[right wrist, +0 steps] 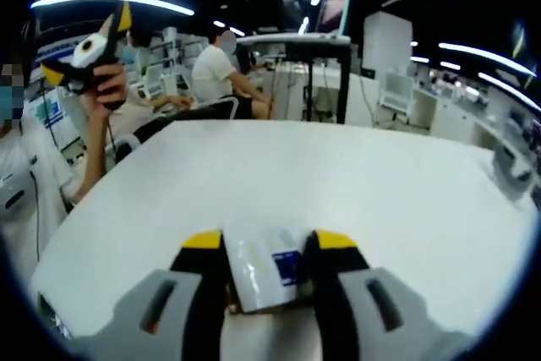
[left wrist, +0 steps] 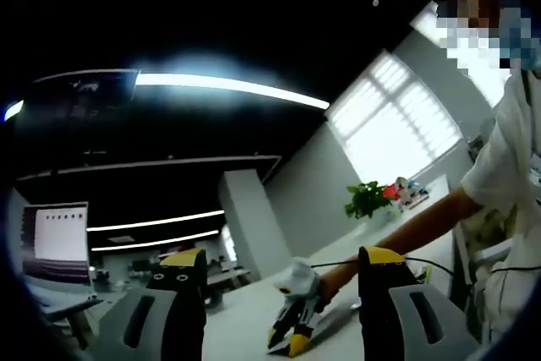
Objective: Arrange the skincare products in the storage area until every visible bottle or jar stands upright without overlapping.
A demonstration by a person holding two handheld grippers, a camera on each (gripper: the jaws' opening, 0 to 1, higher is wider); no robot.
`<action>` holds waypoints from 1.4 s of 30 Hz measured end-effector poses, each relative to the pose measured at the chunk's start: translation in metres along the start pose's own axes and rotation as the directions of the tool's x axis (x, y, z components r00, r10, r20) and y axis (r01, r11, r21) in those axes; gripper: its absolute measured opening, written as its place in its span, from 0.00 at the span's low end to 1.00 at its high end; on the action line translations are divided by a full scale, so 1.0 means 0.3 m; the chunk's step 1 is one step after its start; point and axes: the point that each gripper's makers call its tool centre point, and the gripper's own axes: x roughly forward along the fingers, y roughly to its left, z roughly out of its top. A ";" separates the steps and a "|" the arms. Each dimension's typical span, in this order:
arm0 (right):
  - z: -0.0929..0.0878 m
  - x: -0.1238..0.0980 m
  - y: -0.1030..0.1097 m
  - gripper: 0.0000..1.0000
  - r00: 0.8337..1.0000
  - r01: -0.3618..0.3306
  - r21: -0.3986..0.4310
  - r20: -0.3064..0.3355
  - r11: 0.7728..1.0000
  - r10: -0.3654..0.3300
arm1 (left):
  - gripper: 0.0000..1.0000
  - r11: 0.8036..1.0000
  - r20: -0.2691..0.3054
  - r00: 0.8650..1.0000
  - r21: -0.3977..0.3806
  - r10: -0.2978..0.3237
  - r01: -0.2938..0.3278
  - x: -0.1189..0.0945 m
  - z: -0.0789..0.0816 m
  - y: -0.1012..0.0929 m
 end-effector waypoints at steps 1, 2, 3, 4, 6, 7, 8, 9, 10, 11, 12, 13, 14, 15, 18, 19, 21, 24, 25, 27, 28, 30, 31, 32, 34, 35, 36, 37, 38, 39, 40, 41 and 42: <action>0.000 0.000 0.011 0.38 1.000 -0.010 -0.002 -0.012 1.000 0.009 | 0.74 1.000 -0.002 1.000 0.004 0.005 -0.005 -0.003 0.000 0.005; -0.001 -0.001 0.017 0.38 1.000 -0.016 -0.005 -0.020 1.000 0.016 | 0.74 1.000 0.000 1.000 0.005 0.008 -0.008 -0.006 0.002 0.008; -0.002 -0.006 0.029 0.38 0.999 -0.024 -0.014 -0.036 1.000 0.023 | 0.74 1.000 0.008 1.000 -0.003 0.016 -0.016 -0.015 0.008 0.015; -0.003 -0.010 0.032 0.37 0.999 -0.024 -0.018 -0.042 1.000 0.023 | 0.74 1.000 0.014 1.000 -0.007 0.018 -0.018 -0.020 0.012 0.017; 0.006 -0.024 0.053 0.30 0.998 -0.034 -0.034 -0.047 0.999 0.032 | 0.74 0.999 0.033 0.999 -0.022 0.031 -0.030 -0.031 0.026 0.029; 0.005 -0.029 0.070 0.28 0.998 -0.037 -0.033 -0.055 0.999 0.035 | 0.74 0.999 0.039 0.999 -0.027 0.037 -0.036 -0.033 0.030 0.034; 0.003 -0.033 0.078 0.28 0.998 -0.037 -0.036 -0.057 0.999 0.035 | 0.74 0.999 0.042 0.998 -0.030 0.040 -0.039 -0.033 0.031 0.038; -0.003 -0.035 0.084 0.28 0.997 -0.039 -0.043 -0.063 0.998 0.037 | 0.74 0.999 0.044 0.998 -0.032 0.042 -0.041 -0.032 0.031 0.037; -0.008 -0.040 0.078 0.28 0.997 -0.037 -0.064 -0.073 0.997 0.032 | 0.74 0.999 0.041 0.998 -0.028 0.041 -0.039 -0.029 0.027 0.033; -0.006 -0.045 0.077 0.27 0.997 -0.036 -0.072 -0.073 0.997 0.031 | 0.74 0.999 0.035 0.999 -0.023 0.038 -0.037 -0.026 0.023 0.028; -0.006 -0.051 0.078 0.27 0.997 -0.040 -0.061 -0.075 0.997 0.035 | 0.74 0.999 0.021 0.999 -0.011 0.034 -0.034 -0.020 0.014 0.016; -0.005 -0.056 0.091 0.27 0.996 -0.054 -0.021 -0.067 0.998 0.052 | 0.74 1.000 0.015 0.999 -0.003 0.030 -0.030 -0.015 0.010 0.010; -0.008 -0.062 0.097 0.27 0.996 -0.058 0.010 -0.063 0.998 0.059 | 0.74 1.000 0.012 1.000 0.001 0.027 -0.027 -0.013 0.009 0.006; -0.011 -0.067 0.093 0.27 0.996 -0.054 0.015 -0.064 0.998 0.055 | 0.74 1.000 0.007 1.000 0.003 0.020 -0.020 -0.007 0.006 0.000; -0.026 -0.079 0.117 0.26 0.996 -0.040 0.002 -0.074 0.999 0.040 | 0.74 1.000 0.002 1.000 0.004 0.007 -0.007 0.002 0.002 -0.014; -0.032 -0.085 0.133 0.26 0.996 -0.032 0.029 -0.082 0.999 0.035 | 0.74 1.000 -0.001 1.000 0.006 0.005 -0.005 0.004 0.001 -0.016; -0.038 -0.099 0.161 0.25 0.995 -0.040 0.059 -0.086 0.997 0.045 | 0.74 1.000 -0.004 1.000 0.010 0.001 -0.001 0.006 0.000 -0.021; -0.056 -0.113 0.207 0.24 0.994 -0.049 0.003 -0.099 0.999 0.049 | 0.74 1.000 -0.003 1.000 0.010 -0.006 0.006 0.009 0.002 -0.029; -0.060 -0.117 0.221 0.24 0.994 -0.048 0.004 -0.101 0.999 0.048 | 0.74 1.000 -0.003 1.000 0.012 -0.008 0.008 0.009 0.003 -0.032; -0.065 -0.128 0.243 0.24 0.992 -0.054 0.027 -0.111 0.998 0.056 | 0.74 1.000 -0.002 1.000 0.018 -0.011 0.011 0.010 0.004 -0.035; -0.067 -0.133 0.256 0.23 0.991 -0.060 0.041 -0.115 0.997 0.064 | 0.74 1.000 -0.002 1.000 0.021 -0.011 0.011 0.010 0.006 -0.032; -0.073 -0.140 0.279 0.23 0.989 -0.061 0.038 -0.132 0.997 0.066 | 0.74 1.000 0.005 1.000 0.018 -0.015 0.014 0.009 0.010 -0.034; -0.075 -0.142 0.285 0.23 0.988 -0.061 0.037 -0.138 0.997 0.065 | 0.74 1.000 0.007 1.000 0.013 -0.016 0.016 0.009 0.011 -0.035; -0.078 -0.149 0.287 0.23 0.986 -0.056 0.047 -0.153 0.997 0.063 | 0.74 1.000 0.009 1.000 0.011 -0.017 0.017 0.009 0.012 -0.036; -0.085 -0.159 0.289 0.23 0.983 -0.026 0.090 -0.176 0.996 0.042 | 0.74 1.000 0.019 1.000 0.008 -0.014 0.014 0.010 0.018 -0.036; -0.088 -0.163 0.290 0.22 0.982 -0.006 0.105 -0.189 0.994 0.025 | 0.74 1.000 0.031 0.999 0.005 -0.016 0.016 0.009 0.024 -0.036; -0.088 -0.164 0.298 0.22 0.981 -0.001 0.098 -0.194 0.995 0.020 | 0.74 1.000 0.038 0.999 -0.001 -0.018 0.018 0.009 0.027 -0.037; -0.092 -0.167 0.305 0.22 0.980 0.008 0.089 -0.200 0.996 0.010 | 0.74 1.000 0.039 0.999 -0.004 -0.019 0.019 0.009 0.028 -0.037; -0.098 -0.170 0.306 0.21 0.978 0.018 0.068 -0.207 0.998 -0.004 | 0.74 1.000 0.036 0.999 -0.005 -0.020 0.021 0.009 0.027 -0.039; -0.102 -0.174 0.312 0.21 0.977 0.020 0.045 -0.212 0.999 -0.010 | 0.74 1.000 0.031 0.999 0.000 -0.021 0.021 0.009 0.025 -0.040; -0.106 -0.181 0.319 0.21 0.975 0.018 0.031 -0.220 0.999 -0.011 | 0.74 1.000 0.023 0.999 0.010 -0.022 0.022 0.008 0.022 -0.042; -0.111 -0.187 0.324 0.21 0.973 0.021 0.019 -0.229 1.000 -0.016 | 0.74 1.000 0.019 1.000 0.016 -0.023 0.022 0.009 0.020 -0.043; -0.116 -0.194 0.324 0.21 0.971 0.029 0.008 -0.238 1.000 -0.026 | 0.74 1.000 0.019 1.000 0.019 -0.022 0.022 0.009 0.019 -0.043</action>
